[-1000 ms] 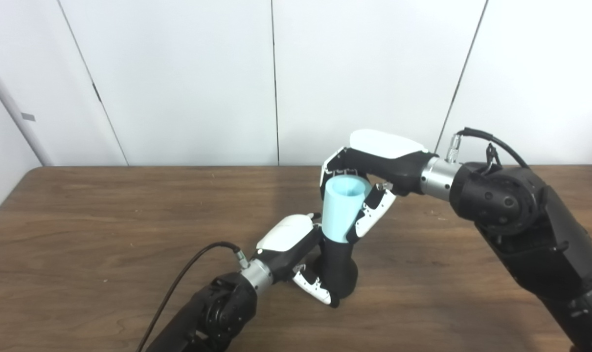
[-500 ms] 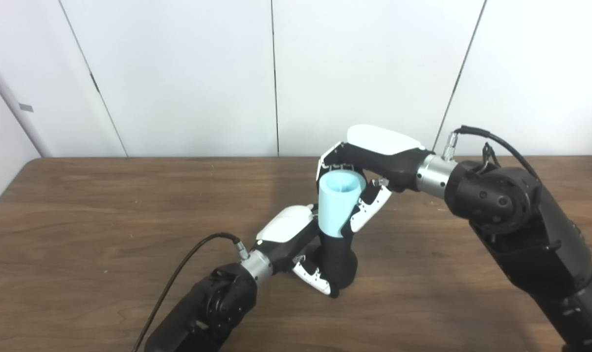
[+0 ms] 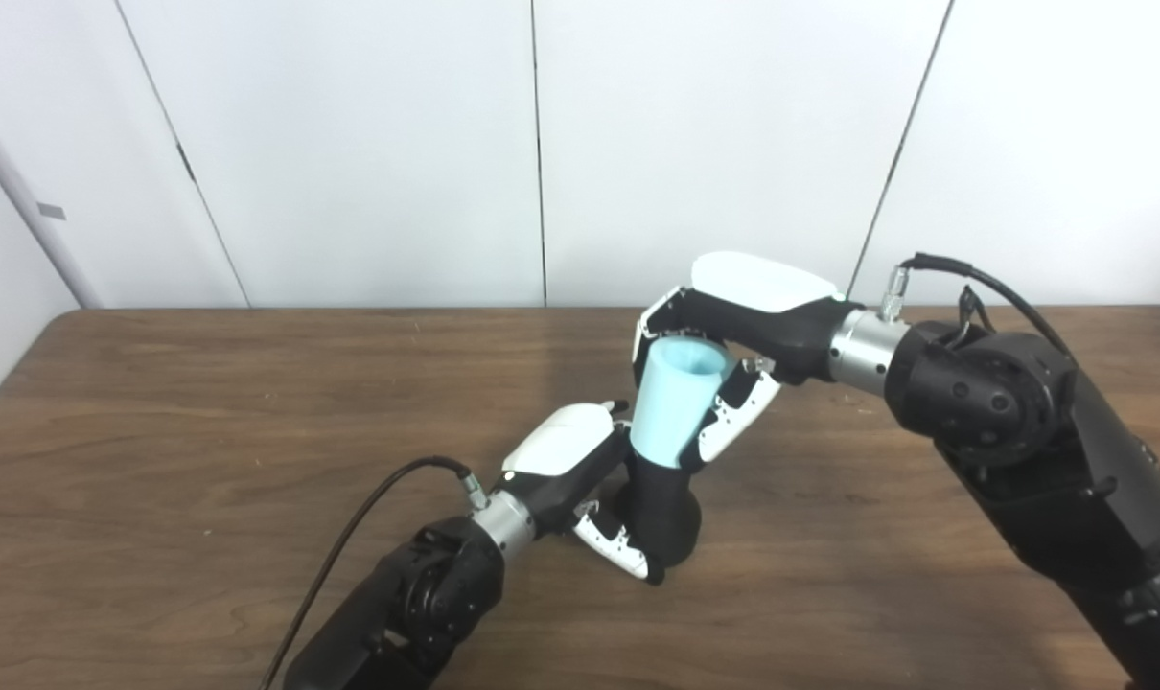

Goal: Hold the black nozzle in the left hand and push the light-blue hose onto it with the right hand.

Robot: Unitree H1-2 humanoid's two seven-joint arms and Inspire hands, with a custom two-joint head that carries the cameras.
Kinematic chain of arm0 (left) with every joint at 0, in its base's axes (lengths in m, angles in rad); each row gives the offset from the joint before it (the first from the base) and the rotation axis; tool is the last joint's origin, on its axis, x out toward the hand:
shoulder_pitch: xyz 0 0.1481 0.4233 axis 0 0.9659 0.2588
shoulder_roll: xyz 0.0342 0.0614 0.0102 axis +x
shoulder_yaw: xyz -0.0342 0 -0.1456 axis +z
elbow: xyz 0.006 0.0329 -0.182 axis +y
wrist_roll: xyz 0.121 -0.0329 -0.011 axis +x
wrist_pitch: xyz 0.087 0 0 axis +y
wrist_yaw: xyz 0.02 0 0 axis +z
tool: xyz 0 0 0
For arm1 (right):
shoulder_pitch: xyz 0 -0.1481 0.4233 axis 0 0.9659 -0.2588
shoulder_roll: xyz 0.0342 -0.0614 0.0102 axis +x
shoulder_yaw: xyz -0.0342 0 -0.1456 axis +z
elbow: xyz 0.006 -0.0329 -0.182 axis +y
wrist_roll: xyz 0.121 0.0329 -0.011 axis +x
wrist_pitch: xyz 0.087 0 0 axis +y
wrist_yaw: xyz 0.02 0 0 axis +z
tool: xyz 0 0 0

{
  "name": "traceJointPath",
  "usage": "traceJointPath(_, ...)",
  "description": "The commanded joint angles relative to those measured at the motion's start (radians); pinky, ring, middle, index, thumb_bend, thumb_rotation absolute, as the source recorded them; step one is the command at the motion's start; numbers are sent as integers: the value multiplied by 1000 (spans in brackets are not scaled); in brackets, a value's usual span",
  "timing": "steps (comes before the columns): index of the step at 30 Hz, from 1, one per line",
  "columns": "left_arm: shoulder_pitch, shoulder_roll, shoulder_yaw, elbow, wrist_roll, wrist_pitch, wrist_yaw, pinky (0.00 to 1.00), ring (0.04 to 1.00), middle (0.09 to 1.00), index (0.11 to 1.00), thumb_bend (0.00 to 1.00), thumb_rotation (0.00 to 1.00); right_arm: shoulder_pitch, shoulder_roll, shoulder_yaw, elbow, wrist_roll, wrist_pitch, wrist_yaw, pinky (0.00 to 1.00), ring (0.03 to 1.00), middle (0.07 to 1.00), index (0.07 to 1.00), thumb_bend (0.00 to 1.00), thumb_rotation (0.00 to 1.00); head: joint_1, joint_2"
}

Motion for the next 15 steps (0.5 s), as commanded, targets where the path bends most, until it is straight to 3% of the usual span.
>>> traceJointPath(1, 41, 20, -32, 35, 16, 45, -96, 1000, 605, 458, 496, 526, 0, -14, -36, 2, -17, -11, -2, 30, 309, 377, 467, 529, 514, 0, 0, 5)
traceJointPath(15, 43, 24, -28, 37, 15, 37, -102, 1000, 605, 454, 499, 526, 0, -21, -59, -11, -38, -8, 25, 44, 305, 379, 456, 531, 514, 0, -1, 18)
